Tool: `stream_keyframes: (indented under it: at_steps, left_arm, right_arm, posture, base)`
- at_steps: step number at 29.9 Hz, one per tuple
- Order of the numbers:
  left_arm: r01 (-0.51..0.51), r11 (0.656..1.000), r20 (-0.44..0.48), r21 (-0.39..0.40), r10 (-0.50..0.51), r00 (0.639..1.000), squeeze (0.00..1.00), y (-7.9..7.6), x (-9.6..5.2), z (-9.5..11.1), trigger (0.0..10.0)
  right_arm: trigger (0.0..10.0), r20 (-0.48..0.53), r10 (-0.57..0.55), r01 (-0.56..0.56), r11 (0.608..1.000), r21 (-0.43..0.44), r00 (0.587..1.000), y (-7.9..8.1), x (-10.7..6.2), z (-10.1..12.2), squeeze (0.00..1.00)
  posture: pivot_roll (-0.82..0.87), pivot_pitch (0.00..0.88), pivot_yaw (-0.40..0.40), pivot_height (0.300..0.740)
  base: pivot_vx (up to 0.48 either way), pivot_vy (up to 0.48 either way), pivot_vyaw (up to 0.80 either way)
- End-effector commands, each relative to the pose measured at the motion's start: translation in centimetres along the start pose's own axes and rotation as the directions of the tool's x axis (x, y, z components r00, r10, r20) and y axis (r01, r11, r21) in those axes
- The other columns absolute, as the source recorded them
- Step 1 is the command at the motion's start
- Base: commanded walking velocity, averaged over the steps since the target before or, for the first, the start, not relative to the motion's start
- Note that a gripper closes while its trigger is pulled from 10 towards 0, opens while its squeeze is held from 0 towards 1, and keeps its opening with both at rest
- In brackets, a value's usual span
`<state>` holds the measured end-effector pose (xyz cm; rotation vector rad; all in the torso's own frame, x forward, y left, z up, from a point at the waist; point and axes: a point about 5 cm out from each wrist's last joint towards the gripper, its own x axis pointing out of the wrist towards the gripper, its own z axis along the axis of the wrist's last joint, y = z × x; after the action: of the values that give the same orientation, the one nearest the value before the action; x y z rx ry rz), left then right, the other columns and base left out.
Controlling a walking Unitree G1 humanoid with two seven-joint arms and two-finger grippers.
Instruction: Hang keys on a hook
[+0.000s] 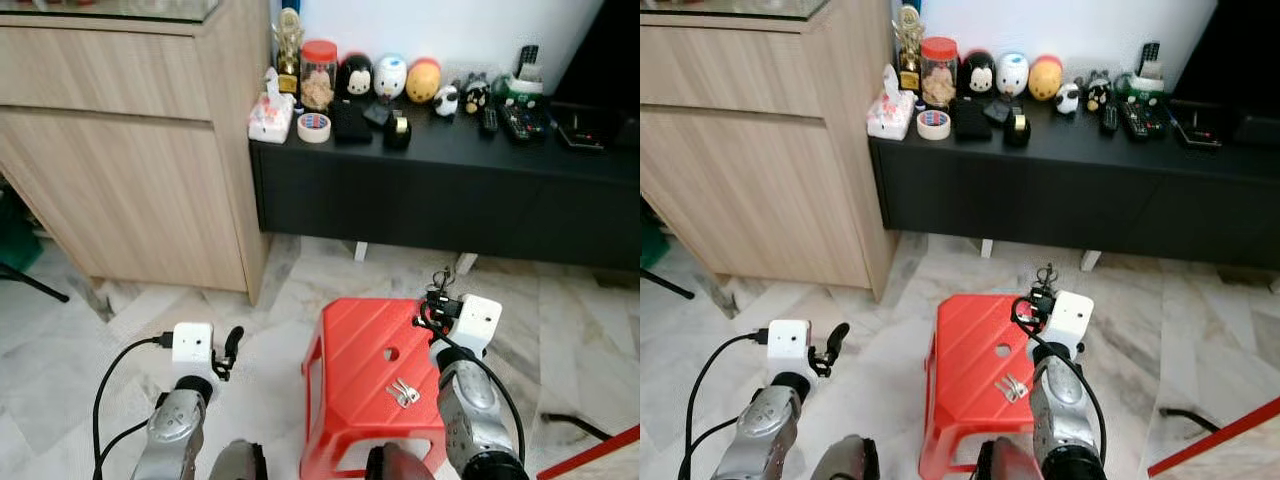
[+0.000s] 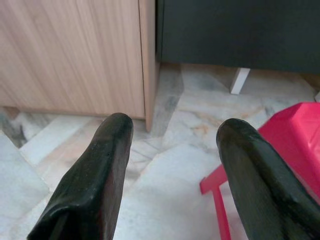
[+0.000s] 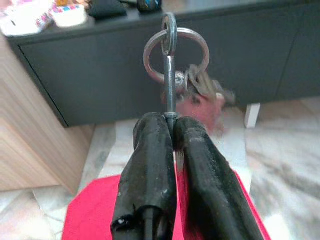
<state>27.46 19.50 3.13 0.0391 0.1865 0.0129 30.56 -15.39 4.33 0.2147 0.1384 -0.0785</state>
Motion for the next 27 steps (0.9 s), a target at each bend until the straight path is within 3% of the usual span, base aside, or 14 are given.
stream_keyframes:
  at_steps: [1, 9, 16, 25, 27]
  left_arm:
    - [0.001, 1.000, 0.009, -0.001, -0.001, 1.000, 0.00, -0.1, 0.2, 0.0, 10.0]
    - [-0.002, 1.000, 0.012, 0.001, 0.002, 1.000, 0.00, 0.1, 0.6, -0.2, 10.0]
    - [-0.012, 1.000, -0.048, 0.023, 0.013, 0.999, 0.00, 0.7, 0.2, -1.7, 10.0]
    - [-0.048, 0.998, -0.199, 0.049, 0.057, 0.978, 0.00, 2.3, -1.9, -5.3, 10.0]
    - [-0.066, 0.997, -0.233, 0.047, 0.075, 0.970, 0.00, 2.7, -2.4, -6.0, 10.0]
  right_arm:
    - [10.0, 0.018, 0.009, -0.009, 1.000, -0.013, 1.000, 0.1, 0.3, 0.5, 0.00]
    - [10.0, 0.001, -0.014, 0.014, 1.000, -0.013, 1.000, -0.4, 0.4, 0.5, 0.00]
    - [10.0, -0.014, -0.026, 0.026, 1.000, -0.014, 1.000, -0.7, 0.3, 0.2, 0.00]
    - [10.0, -0.031, -0.027, 0.026, 1.000, -0.015, 0.999, -1.1, -0.4, -0.5, 0.00]
    - [10.0, -0.041, -0.049, 0.049, 0.999, 0.017, 0.998, -1.4, -0.5, -0.7, 0.00]
  posture:
    - [0.04, 0.000, -0.074, 0.689]
    - [0.04, 0.000, -0.075, 0.739]
    - [0.03, 0.000, -0.073, 0.740]
    - [0.02, 0.000, -0.072, 0.740]
    - [0.03, 0.000, -0.076, 0.740]
  base:
    - [0.000, 0.000, 0.00]
    - [0.000, 0.000, 0.00]
    - [0.000, 0.000, 0.00]
    - [0.000, 0.000, 0.00]
    - [0.000, 0.000, 0.00]
